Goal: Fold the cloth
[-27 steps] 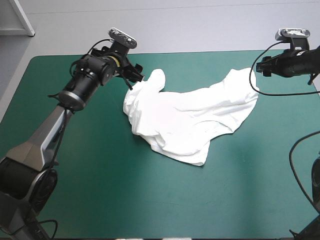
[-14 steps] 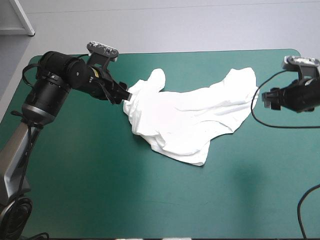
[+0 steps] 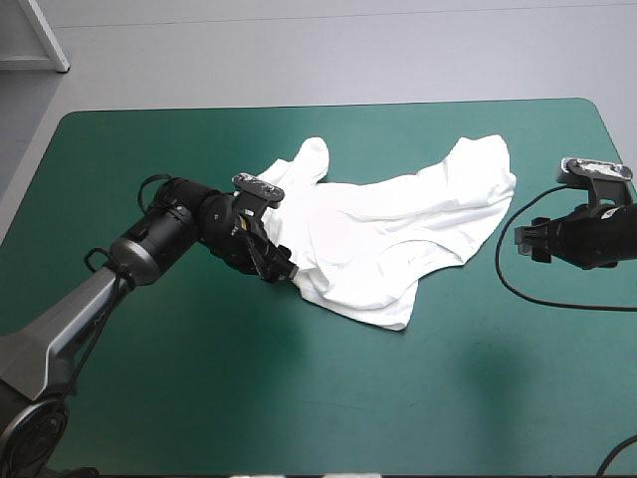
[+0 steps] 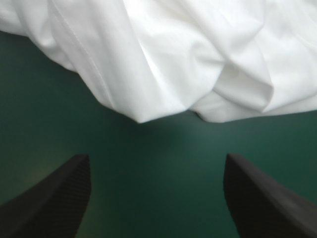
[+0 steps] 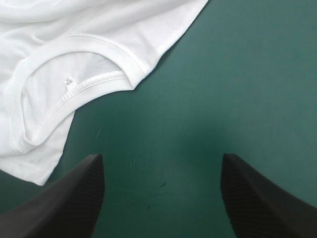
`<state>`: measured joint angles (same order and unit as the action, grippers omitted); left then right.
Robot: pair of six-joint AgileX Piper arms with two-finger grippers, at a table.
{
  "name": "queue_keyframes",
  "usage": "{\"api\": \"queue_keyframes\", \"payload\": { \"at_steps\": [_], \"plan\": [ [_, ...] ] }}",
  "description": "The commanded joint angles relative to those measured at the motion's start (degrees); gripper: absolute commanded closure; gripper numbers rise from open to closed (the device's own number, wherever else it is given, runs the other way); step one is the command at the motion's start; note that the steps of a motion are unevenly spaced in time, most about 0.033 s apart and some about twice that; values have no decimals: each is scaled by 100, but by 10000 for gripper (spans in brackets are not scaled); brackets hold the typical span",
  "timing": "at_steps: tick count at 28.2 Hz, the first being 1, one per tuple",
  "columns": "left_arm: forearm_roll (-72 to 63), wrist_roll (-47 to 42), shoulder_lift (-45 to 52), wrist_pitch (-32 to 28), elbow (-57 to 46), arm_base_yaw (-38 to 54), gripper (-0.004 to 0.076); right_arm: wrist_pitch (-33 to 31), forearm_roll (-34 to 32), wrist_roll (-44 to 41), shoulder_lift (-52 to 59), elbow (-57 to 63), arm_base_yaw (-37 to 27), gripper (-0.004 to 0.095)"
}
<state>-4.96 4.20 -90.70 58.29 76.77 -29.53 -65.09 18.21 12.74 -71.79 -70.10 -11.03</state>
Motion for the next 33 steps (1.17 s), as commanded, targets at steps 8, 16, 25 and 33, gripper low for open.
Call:
{"api": "queue_keyframes", "payload": {
  "at_steps": [8,16,25,33],
  "plan": [
    [-65,-61,-871,-1294,-101,-43,185,99,151,53,163,-120,-9,305],
    [-65,-61,-1265,-1354,-101,-43,392,145,195,57,136,-28,-9,328],
    [-65,-1,-1265,-1328,-101,-43,703,709,439,119,-246,122,-9,328],
    [-81,93,-1265,-1325,-101,-43,703,1502,536,422,-1426,112,870,329]
  ]
}}
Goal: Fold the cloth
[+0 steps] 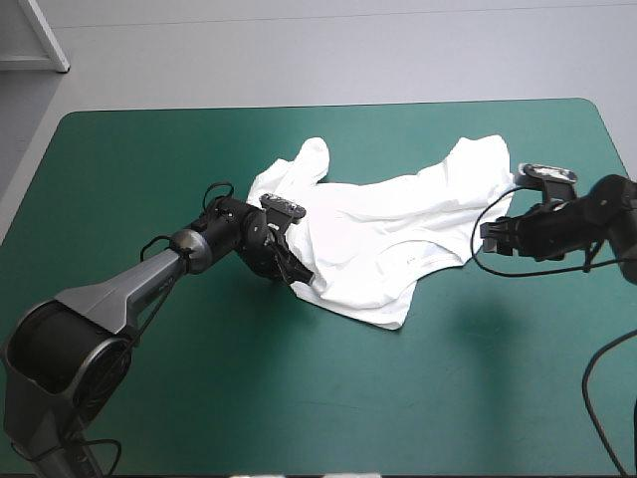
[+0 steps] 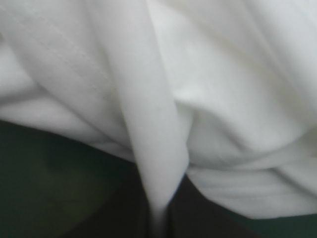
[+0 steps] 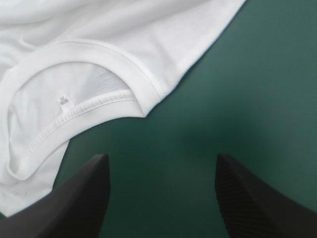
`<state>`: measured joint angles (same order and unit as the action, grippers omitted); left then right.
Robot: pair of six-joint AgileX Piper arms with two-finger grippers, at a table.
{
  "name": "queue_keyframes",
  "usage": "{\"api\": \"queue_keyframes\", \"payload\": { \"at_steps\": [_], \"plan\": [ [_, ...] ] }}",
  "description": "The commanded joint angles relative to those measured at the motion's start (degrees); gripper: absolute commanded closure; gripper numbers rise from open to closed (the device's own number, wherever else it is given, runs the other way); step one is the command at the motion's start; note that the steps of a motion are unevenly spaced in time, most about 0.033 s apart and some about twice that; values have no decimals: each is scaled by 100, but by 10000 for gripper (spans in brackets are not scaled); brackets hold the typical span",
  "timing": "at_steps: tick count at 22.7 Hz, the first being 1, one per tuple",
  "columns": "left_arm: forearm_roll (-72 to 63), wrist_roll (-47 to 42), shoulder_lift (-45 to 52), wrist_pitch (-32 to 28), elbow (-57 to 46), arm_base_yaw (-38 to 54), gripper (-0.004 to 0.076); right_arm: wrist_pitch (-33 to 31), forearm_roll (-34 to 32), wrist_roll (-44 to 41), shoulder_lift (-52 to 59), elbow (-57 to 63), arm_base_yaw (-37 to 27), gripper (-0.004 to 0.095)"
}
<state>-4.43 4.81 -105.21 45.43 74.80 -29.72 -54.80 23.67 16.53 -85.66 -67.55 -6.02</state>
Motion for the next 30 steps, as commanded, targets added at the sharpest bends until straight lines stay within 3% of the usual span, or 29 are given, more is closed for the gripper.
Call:
{"api": "queue_keyframes", "payload": {
  "at_steps": [1,4,7,14,19,23,25,26,27,30],
  "plan": [
    [-134,32,186,-38,97,-23,703,675,-160,-63,-145,-143,546,328],
    [-134,32,186,6,97,-23,703,1353,-758,-706,-490,-188,963,328],
    [-134,32,186,23,97,-23,703,1514,-1004,-827,-1068,-594,1037,328],
    [-143,32,186,122,97,-23,703,1341,-1372,-994,-2057,-1714,1037,328],
    [-143,32,186,80,97,-23,703,738,-1542,-1080,-2557,-1971,1037,336],
    [-143,32,186,-4,97,-23,703,142,-1532,-1080,-2813,-1919,1105,547],
    [-143,32,186,-18,97,-23,703,164,-1507,-1019,-2840,-1791,1195,701],
    [-143,32,186,-44,97,-23,703,310,-1504,-922,-2853,-1694,1283,865],
    [-143,32,186,-55,97,-23,703,348,-1504,-899,-2863,-1679,1315,927],
    [-143,32,186,-81,97,-23,703,341,-1508,-898,-2816,-1747,1340,925]
  ]
}}
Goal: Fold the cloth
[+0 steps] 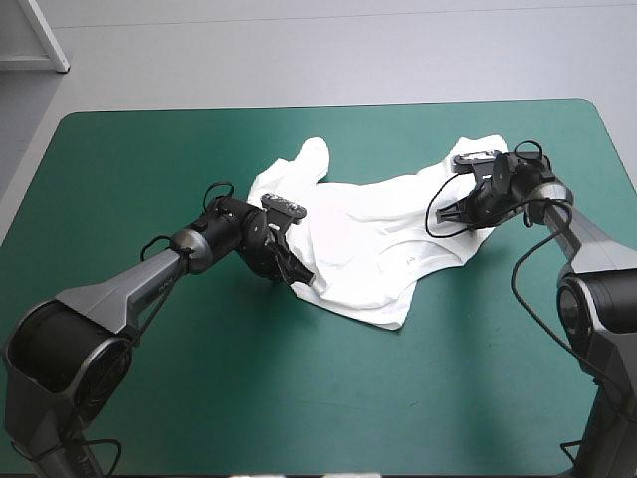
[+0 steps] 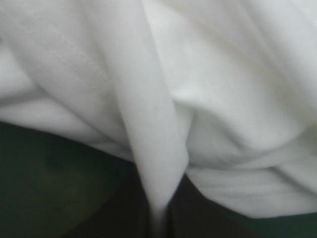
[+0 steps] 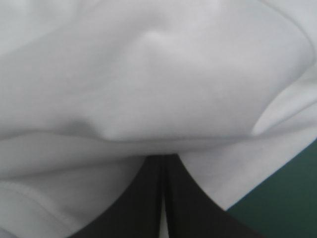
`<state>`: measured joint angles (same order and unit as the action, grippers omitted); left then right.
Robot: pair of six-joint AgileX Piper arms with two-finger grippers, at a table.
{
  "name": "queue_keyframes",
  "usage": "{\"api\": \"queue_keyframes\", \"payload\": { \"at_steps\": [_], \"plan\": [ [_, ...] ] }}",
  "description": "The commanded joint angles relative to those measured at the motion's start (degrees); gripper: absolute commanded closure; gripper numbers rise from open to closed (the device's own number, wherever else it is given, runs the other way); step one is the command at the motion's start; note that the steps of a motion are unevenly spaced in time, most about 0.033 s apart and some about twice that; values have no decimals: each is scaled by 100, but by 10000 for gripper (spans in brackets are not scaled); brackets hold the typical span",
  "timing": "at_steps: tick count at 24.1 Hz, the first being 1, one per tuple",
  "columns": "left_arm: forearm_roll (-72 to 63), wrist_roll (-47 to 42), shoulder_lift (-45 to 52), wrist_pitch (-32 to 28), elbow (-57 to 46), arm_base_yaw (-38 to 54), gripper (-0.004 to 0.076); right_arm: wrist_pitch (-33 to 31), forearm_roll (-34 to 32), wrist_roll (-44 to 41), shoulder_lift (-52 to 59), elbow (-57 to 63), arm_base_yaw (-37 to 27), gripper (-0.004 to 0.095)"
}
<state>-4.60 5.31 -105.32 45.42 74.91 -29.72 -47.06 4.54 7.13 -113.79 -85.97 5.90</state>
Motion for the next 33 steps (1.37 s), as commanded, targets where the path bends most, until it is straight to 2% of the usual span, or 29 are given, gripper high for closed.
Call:
{"api": "queue_keyframes", "payload": {
  "at_steps": [1,5,7,9,11,12,14,16,18,23,26,33],
  "plan": [
    [-126,-18,197,-80,85,-23,703,-462,379,41,71,70,148,925],
    [-102,-18,197,-127,85,-23,703,-1003,121,31,668,-280,148,923],
    [-102,-5,197,-148,85,-23,703,-1159,83,31,981,-459,148,806],
    [-102,25,197,-190,85,-23,703,-1164,39,-215,1264,-607,137,280],
    [-102,48,197,-190,85,-23,703,-1391,-117,-517,1414,-692,137,36],
    [-102,120,197,-190,85,-23,703,-1572,-145,-545,1462,-705,137,40],
    [-102,141,197,-237,85,-23,703,-2013,-184,-574,1528,-695,137,117],
    [-102,141,197,-246,85,-23,703,-2058,-243,-585,1541,-669,137,177],
    [-102,149,197,-228,85,-23,703,-2043,-395,-585,1541,-664,137,197],
    [-102,149,197,-147,85,-23,703,-1397,-1047,-803,1427,-664,73,197],
    [-102,149,197,-134,85,-23,703,-932,-880,-803,1123,-685,-122,197],
    [-102,149,197,-47,85,-23,703,-821,-798,-760,423,-755,-464,199]
  ]
}}
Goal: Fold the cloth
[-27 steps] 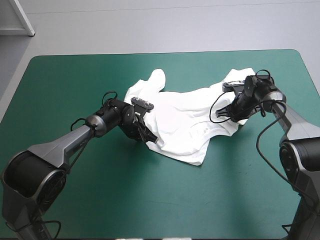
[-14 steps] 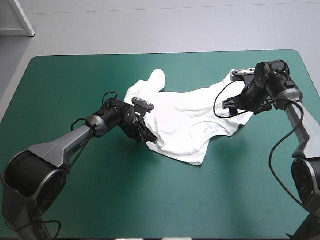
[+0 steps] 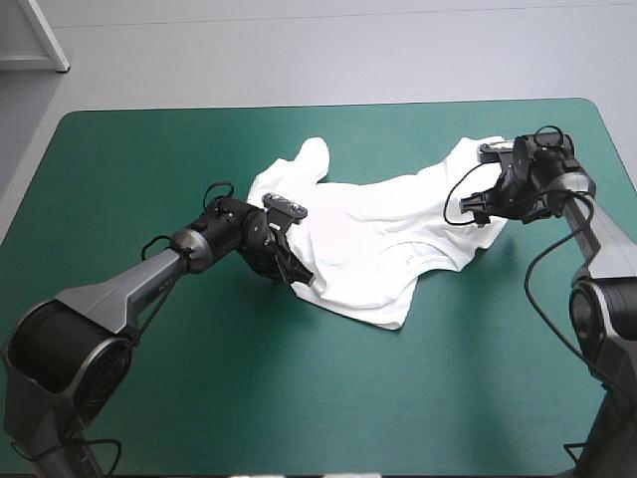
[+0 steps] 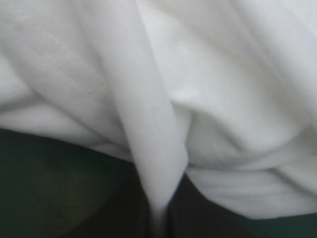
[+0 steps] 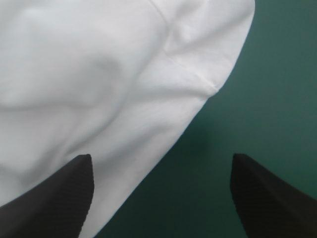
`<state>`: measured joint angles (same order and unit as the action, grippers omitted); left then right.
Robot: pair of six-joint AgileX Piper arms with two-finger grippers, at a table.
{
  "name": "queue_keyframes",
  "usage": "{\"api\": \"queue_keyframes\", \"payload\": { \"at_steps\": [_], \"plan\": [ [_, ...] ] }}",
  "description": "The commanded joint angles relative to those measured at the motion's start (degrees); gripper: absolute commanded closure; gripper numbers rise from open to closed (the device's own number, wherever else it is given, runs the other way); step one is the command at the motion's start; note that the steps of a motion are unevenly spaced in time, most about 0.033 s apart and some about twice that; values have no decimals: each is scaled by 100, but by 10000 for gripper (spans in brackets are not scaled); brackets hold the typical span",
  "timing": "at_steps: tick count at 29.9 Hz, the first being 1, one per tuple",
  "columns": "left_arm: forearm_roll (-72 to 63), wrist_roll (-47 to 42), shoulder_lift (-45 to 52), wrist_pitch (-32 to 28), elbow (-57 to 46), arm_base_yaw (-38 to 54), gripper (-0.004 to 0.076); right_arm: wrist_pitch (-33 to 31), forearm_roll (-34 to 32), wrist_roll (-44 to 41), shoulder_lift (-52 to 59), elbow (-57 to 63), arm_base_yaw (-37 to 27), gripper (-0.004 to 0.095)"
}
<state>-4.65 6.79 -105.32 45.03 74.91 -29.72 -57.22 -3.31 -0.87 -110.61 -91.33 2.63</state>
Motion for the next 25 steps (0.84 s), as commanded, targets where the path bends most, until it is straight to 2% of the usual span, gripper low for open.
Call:
{"api": "queue_keyframes", "payload": {
  "at_steps": [1,9,13,17,21,25],
  "plan": [
    [-97,2,197,-8,85,-23,703,215,9,87,21,-248,-177,207],
    [-97,2,197,-8,85,-23,703,829,165,181,-325,-281,-187,367],
    [-97,2,197,2,85,-23,703,816,474,277,-518,-281,-187,458],
    [-97,2,197,6,85,-23,703,816,666,277,-676,-281,-187,629],
    [-85,2,197,6,85,-23,703,884,731,277,-735,-281,-187,910],
    [-11,2,215,16,85,-23,703,838,718,277,-635,-284,-187,925]
  ]
}}
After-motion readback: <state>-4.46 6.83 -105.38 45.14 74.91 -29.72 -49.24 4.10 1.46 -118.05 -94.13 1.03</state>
